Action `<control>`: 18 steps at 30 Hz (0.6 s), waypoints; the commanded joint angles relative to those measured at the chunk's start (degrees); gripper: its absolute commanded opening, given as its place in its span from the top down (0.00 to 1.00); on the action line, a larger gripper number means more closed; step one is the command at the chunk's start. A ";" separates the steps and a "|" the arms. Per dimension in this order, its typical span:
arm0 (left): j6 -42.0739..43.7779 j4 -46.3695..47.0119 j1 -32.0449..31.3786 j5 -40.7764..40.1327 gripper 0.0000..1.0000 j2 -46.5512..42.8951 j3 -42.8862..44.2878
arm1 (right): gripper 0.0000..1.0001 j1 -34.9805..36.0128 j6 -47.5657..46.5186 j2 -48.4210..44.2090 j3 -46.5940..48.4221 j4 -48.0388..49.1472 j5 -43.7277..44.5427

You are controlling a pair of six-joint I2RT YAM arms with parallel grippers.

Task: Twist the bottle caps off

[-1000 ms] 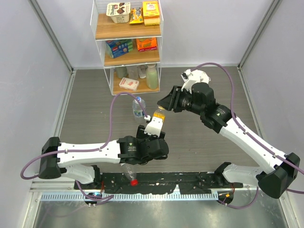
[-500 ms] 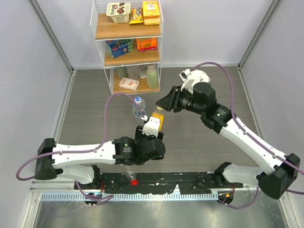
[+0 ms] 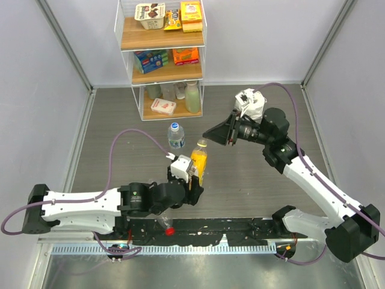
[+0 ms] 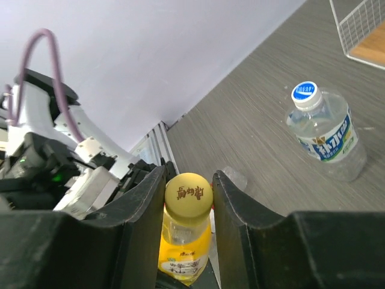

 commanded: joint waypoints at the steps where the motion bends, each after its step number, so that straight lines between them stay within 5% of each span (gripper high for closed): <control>1: 3.01 9.84 0.11 4.97 1.00 -3.61 -3.13 | 0.98 -3.08 4.72 -3.26 -1.46 15.59 -10.83; 12: 7.14 13.45 -0.16 11.22 1.00 -0.63 -2.25 | 0.98 -3.44 5.17 -4.14 -1.72 18.60 -11.10; 18: 6.27 13.10 -0.25 9.64 1.00 0.25 -2.60 | 0.98 -4.31 -0.64 -6.25 -0.67 5.68 3.65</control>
